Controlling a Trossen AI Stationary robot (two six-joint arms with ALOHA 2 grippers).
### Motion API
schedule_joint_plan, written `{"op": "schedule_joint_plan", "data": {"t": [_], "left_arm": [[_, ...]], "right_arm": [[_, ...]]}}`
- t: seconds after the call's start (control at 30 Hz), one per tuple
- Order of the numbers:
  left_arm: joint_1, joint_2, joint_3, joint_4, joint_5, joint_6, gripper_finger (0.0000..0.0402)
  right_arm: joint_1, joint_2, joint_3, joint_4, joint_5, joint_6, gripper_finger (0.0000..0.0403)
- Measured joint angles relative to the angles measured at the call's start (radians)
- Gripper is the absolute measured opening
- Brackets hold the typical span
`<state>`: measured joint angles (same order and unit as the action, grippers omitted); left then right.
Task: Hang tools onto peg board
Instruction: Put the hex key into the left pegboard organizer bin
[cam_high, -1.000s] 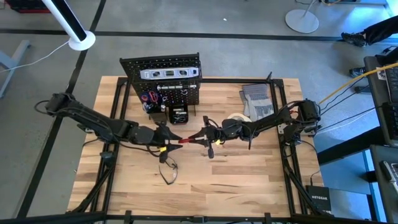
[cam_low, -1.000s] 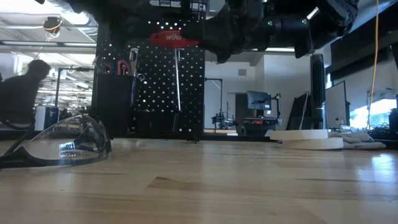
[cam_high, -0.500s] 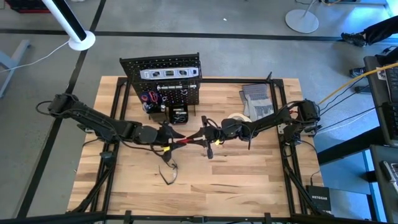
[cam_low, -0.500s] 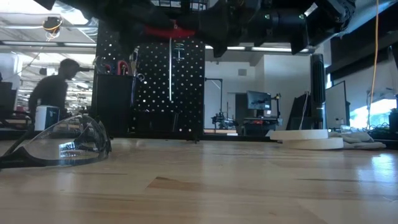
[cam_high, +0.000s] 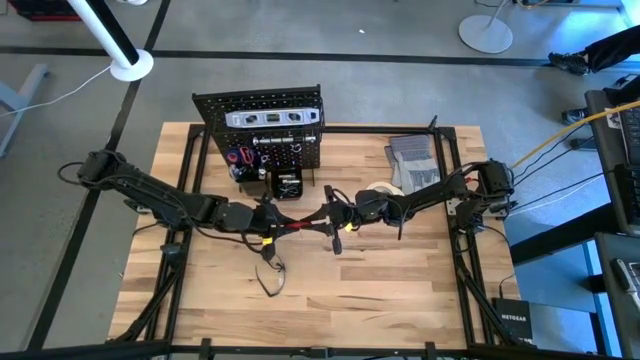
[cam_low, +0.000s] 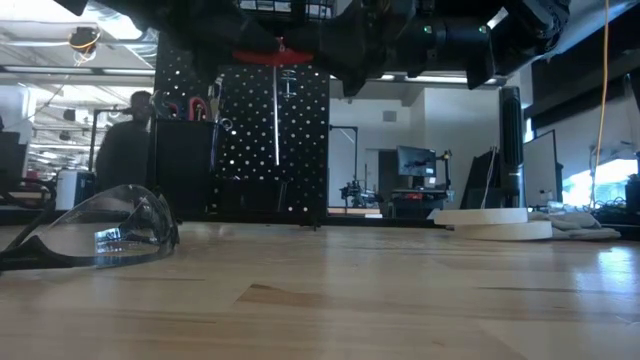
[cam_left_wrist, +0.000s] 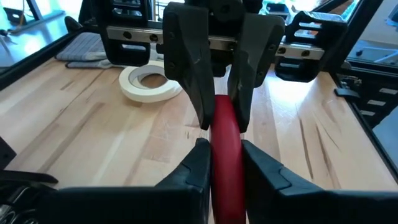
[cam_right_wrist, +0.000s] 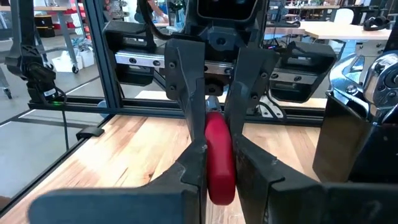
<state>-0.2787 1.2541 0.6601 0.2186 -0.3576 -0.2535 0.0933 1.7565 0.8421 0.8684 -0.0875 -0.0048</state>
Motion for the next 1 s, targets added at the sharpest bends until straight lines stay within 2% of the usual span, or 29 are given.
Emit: {"op": "schedule_joint_plan", "data": {"t": [0.17,0.57,0.8,0.87,1.0], "left_arm": [[0.000,0.000,0.000,0.003,0.002,0.003,0.0044],[0.000,-0.041,0.000,-0.048,0.004,0.006,0.0044],[-0.003,-0.100,0.000,-0.127,-0.018,0.003,0.0044],[-0.006,-0.139,0.000,-0.170,-0.026,-0.002,0.0044],[-0.025,-0.254,0.015,-0.328,-0.094,-0.022,0.0044]], "right_arm": [[0.000,0.000,0.000,0.003,-0.002,-0.001,0.0074],[-0.002,-0.008,0.001,0.009,-0.003,0.053,0.0087],[-0.003,-0.022,0.001,-0.026,-0.002,0.051,0.0163],[-0.002,-0.057,0.000,-0.046,-0.003,0.040,0.0185],[-0.002,-0.167,0.001,-0.205,-0.003,-0.001,0.0215]]}}
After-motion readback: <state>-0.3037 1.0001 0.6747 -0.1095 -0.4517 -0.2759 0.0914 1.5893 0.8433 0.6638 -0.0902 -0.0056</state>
